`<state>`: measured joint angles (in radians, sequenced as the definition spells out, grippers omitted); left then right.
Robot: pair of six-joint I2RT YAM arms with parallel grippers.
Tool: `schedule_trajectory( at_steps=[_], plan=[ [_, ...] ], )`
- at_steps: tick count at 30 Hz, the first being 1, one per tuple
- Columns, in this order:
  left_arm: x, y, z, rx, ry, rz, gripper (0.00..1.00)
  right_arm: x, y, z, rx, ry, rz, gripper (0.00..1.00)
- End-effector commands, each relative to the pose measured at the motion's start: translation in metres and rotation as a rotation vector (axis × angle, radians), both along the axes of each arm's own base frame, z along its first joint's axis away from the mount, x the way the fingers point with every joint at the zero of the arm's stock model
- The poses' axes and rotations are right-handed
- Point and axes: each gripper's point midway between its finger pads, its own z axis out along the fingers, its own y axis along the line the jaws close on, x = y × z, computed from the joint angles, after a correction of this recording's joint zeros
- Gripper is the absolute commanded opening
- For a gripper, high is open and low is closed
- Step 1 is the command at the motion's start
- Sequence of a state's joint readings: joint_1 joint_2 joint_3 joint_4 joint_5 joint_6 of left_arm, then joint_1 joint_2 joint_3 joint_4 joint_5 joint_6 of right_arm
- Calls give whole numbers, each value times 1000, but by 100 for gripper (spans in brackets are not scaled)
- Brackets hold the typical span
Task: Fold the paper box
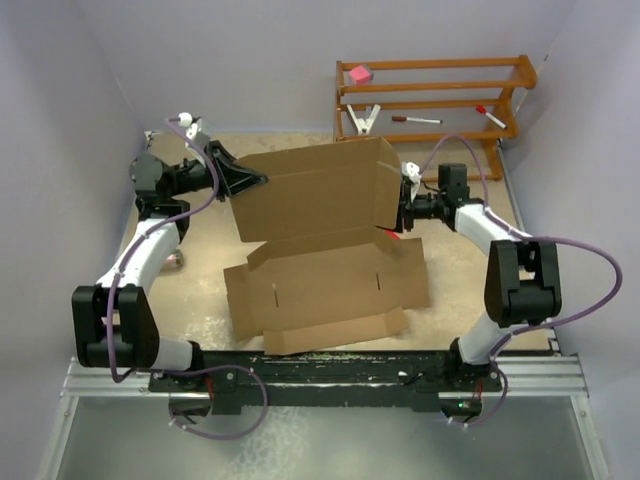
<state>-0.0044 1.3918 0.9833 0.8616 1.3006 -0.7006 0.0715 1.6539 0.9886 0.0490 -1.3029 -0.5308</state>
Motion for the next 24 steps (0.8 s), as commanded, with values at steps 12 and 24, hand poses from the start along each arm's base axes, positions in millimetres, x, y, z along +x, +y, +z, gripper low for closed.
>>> schedule_trajectory(
  at_steps=[12, 24],
  plan=[
    [8, 8, 31, -22, -135, 18, 4, -40, -34, 45, 176, 1185, -73, 32],
    [13, 8, 36, -52, -144, 25, 4, 82, -102, 29, -197, -50, -408, 32]
  ],
)
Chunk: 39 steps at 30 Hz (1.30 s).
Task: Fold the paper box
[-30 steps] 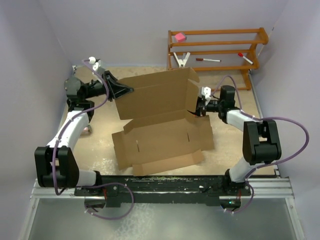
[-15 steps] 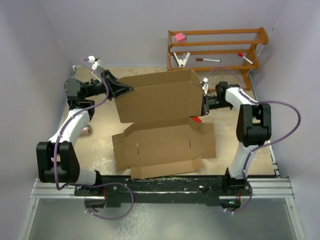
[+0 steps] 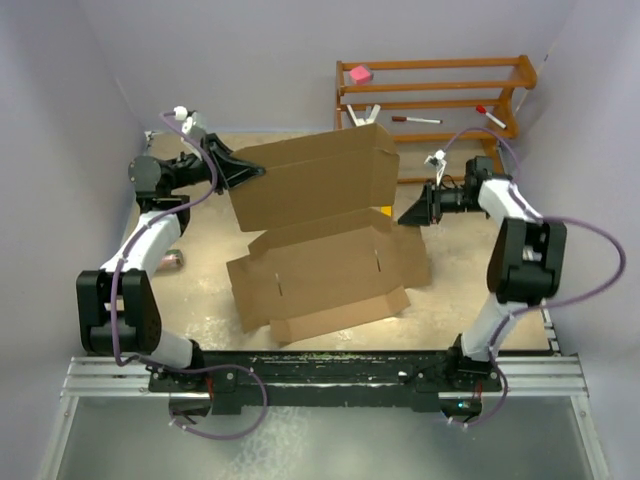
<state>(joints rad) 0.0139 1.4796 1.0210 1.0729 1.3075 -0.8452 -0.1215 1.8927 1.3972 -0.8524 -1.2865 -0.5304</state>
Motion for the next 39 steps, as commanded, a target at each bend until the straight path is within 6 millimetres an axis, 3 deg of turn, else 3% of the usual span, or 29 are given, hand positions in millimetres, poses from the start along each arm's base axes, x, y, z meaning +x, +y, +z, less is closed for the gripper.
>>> schedule_trajectory(
  at_steps=[1, 3, 7, 11, 14, 17, 23, 27, 39],
  plan=[
    [-1, 4, 29, -24, -125, 36, 4, 77, -34, 44, -345, -814, -135, 32],
    [-2, 4, 32, -21, -139, 33, 4, 69, -37, 63, -358, -845, -150, 32],
    [-9, 3, 35, 3, -214, -10, 4, 65, -37, 96, -374, -1104, -185, 32],
    [-13, 2, 37, -8, -306, -54, 4, 52, -25, 88, -291, -1133, -122, 32],
    [-6, 3, 36, -15, -296, -56, 4, 32, -20, 61, -220, -775, -73, 32],
    [-3, 3, 36, -18, -324, -45, 4, 16, -14, 53, -170, -627, -49, 32],
    [-2, 3, 37, -24, -341, -35, 4, 4, 5, 59, -132, -697, 6, 32],
    [-5, 2, 39, -25, -351, -35, 4, 16, 13, 55, -123, -773, 29, 32],
    [-14, -1, 44, -31, -367, -42, 4, 3, 23, 35, -83, -698, 65, 32]
  ],
)
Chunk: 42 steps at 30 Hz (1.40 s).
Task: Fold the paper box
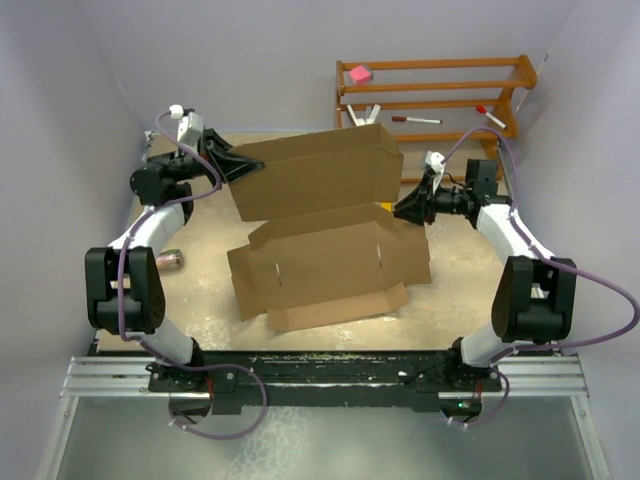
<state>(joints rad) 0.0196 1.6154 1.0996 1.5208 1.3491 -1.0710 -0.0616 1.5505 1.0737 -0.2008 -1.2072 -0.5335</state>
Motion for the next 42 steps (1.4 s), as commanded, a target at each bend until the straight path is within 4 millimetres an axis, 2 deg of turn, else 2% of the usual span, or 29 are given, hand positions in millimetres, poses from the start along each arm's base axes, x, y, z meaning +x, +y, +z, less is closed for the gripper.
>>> schedule_trajectory(
  at_steps=[1, 7, 13, 15, 21, 26, 31, 38, 42],
  plan=[
    [-17, -2, 32, -34, -197, 17, 4, -8, 14, 6, 37, -30, 67, 32],
    [-22, -3, 34, -37, -200, 12, 4, -10, 32, 10, 37, -136, 126, 32],
    [-22, -4, 33, -38, -200, 11, 4, -12, 41, 13, 48, -165, 161, 32],
    [-22, -5, 33, -38, -197, 9, 4, -15, 45, 5, 47, -180, 170, 32],
    [-24, -8, 30, -34, -190, -6, 4, 8, 52, 8, 9, -385, 152, 32],
    [-26, -10, 29, -30, -189, -13, 4, 16, 54, 14, 10, -555, 154, 32],
    [-27, -10, 28, -20, -191, -19, 4, 25, 48, 30, -16, -780, 89, 32],
    [-29, -10, 31, -6, -193, -30, 4, 24, 25, 30, -16, -739, 81, 32],
    [-35, -11, 37, 11, -205, -45, 4, 14, 25, 31, -2, -685, 102, 32]
  ],
)
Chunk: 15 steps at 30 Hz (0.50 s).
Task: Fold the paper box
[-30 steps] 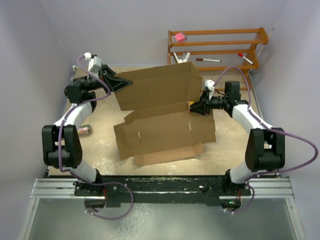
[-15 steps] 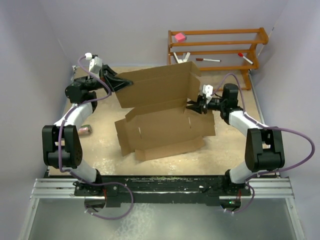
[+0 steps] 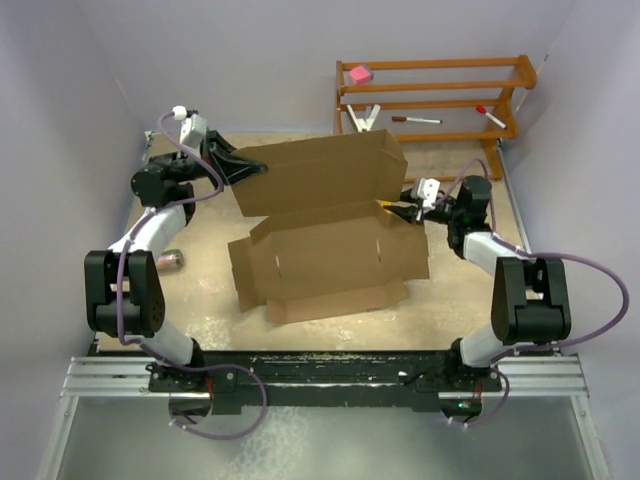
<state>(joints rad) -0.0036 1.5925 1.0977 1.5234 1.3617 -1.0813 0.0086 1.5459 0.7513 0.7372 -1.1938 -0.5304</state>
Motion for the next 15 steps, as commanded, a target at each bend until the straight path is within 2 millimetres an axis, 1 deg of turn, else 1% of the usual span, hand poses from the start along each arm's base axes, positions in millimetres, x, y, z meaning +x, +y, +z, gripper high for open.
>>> schedule_trajectory(
  at_steps=[1, 4, 5, 7, 9, 12, 14, 15],
  plan=[
    [-26, -3, 34, -1, -198, -15, 4, -13, 2, 31, 8, -42, 60, 32],
    [-32, -4, 41, -6, -218, -17, 4, -25, 4, 34, 17, 60, 87, 32],
    [-35, -4, 45, -9, -226, -19, 4, -30, 5, 37, 23, 81, 105, 32],
    [-40, -5, 53, -12, -243, -22, 4, -43, 6, 36, 37, 165, 134, 32],
    [-45, -5, 62, -17, -260, -25, 4, -55, 7, 32, 53, 319, 142, 32],
    [-53, -7, 73, -23, -284, -34, 4, -65, 8, 33, 79, 435, 174, 32],
    [-58, -7, 80, -23, -306, -37, 4, -75, 9, 33, 99, 545, 188, 32],
    [-61, -7, 84, -23, -313, -40, 4, -80, 9, 36, 109, 621, 189, 32]
  ],
)
